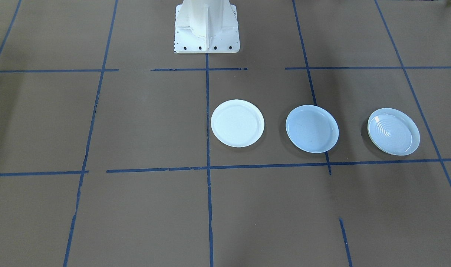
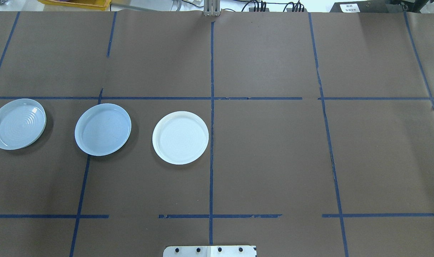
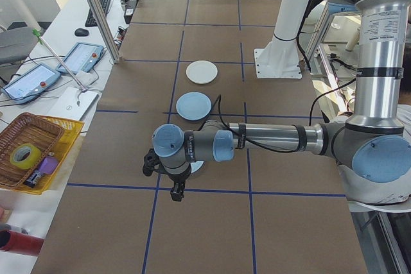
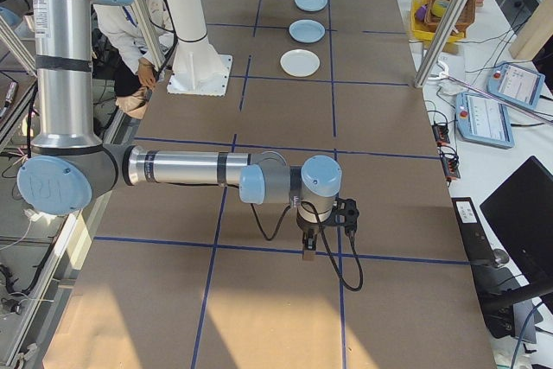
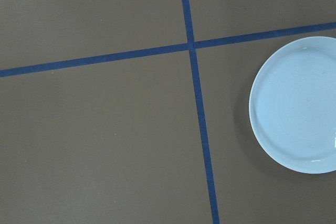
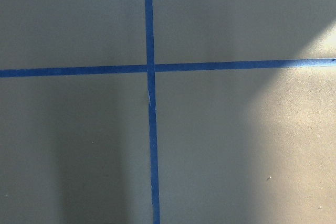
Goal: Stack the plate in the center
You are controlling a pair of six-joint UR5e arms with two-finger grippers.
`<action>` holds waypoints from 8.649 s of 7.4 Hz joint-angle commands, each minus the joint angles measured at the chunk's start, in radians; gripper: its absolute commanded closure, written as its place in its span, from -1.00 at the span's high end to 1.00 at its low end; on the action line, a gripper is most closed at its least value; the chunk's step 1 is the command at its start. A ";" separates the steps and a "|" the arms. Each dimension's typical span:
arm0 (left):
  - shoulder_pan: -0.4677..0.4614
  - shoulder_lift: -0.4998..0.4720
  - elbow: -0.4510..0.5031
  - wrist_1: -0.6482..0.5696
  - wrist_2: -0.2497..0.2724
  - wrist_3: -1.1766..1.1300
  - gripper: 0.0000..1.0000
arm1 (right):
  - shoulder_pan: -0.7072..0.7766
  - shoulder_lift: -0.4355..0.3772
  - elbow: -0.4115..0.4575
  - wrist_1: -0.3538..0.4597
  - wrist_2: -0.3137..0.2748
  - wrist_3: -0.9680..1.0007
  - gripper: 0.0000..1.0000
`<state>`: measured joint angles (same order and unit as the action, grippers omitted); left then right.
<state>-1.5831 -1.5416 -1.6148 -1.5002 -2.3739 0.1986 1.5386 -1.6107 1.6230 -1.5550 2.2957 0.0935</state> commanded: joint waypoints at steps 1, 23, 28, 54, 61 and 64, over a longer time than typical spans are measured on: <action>0.000 0.002 -0.002 -0.003 -0.001 0.005 1.00 | 0.000 0.000 0.000 0.000 -0.001 0.000 1.00; 0.400 -0.077 0.450 -1.048 -0.001 -0.937 -0.18 | 0.000 0.000 0.000 0.000 0.001 0.000 1.00; 0.396 -0.068 0.434 -1.048 -0.094 -0.927 -1.00 | 0.000 0.000 0.000 0.000 -0.001 0.000 1.00; 1.052 -0.360 -0.085 -0.672 0.511 -1.923 1.00 | 0.000 0.000 0.000 0.000 -0.001 0.000 1.00; 1.089 -0.394 -0.077 -0.672 0.515 -1.924 0.07 | 0.000 0.000 0.000 0.000 -0.001 0.000 1.00; 1.091 -0.396 -0.062 -0.675 0.515 -1.917 0.03 | 0.002 0.000 0.000 0.000 -0.001 0.000 1.00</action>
<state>-0.4930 -1.9367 -1.6795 -2.1745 -1.8598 -1.7216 1.5389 -1.6107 1.6229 -1.5554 2.2955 0.0936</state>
